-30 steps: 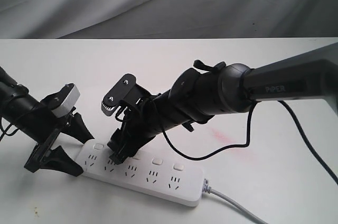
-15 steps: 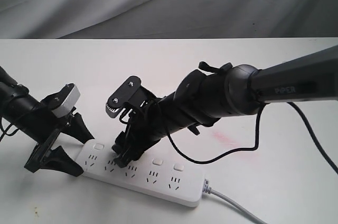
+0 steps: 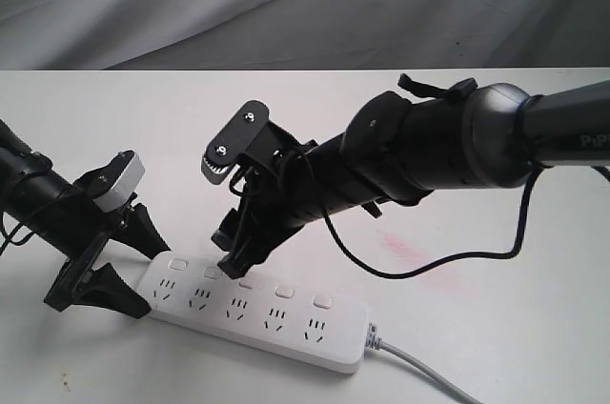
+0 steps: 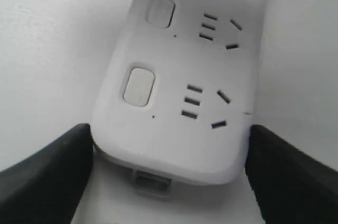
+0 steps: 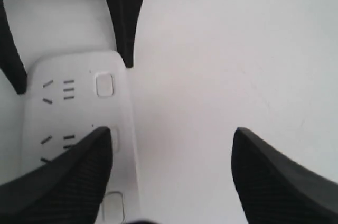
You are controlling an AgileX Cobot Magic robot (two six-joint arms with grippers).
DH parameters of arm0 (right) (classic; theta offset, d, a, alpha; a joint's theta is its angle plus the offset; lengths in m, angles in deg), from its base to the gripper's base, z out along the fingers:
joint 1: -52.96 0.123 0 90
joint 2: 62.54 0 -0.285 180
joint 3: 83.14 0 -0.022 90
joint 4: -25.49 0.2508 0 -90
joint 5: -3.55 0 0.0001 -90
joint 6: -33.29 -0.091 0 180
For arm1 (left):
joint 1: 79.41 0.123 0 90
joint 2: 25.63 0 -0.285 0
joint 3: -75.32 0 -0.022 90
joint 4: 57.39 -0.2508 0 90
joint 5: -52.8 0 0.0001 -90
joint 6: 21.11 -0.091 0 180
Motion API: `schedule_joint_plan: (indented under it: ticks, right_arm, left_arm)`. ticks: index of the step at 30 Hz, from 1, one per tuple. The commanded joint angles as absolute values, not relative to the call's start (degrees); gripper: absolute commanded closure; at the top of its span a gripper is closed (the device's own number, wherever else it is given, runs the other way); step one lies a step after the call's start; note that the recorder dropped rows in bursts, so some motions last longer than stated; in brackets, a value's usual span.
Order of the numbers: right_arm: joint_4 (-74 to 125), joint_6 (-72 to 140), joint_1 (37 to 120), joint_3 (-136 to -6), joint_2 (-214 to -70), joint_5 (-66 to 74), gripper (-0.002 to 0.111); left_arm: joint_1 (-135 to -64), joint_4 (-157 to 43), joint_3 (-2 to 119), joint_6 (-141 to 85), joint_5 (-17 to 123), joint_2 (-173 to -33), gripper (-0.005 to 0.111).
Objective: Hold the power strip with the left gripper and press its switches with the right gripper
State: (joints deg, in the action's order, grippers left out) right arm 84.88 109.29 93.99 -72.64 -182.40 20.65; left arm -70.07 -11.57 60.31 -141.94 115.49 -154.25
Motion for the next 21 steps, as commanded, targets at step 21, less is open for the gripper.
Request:
schedule_joint_plan:
  ticks: [21]
  right_arm:
    - [84.3,109.5,93.4,-69.7,-184.6,21.4,0.050]
  left_arm:
    - [-70.3,-14.0,59.6,-141.0,112.8,-154.8,0.043]
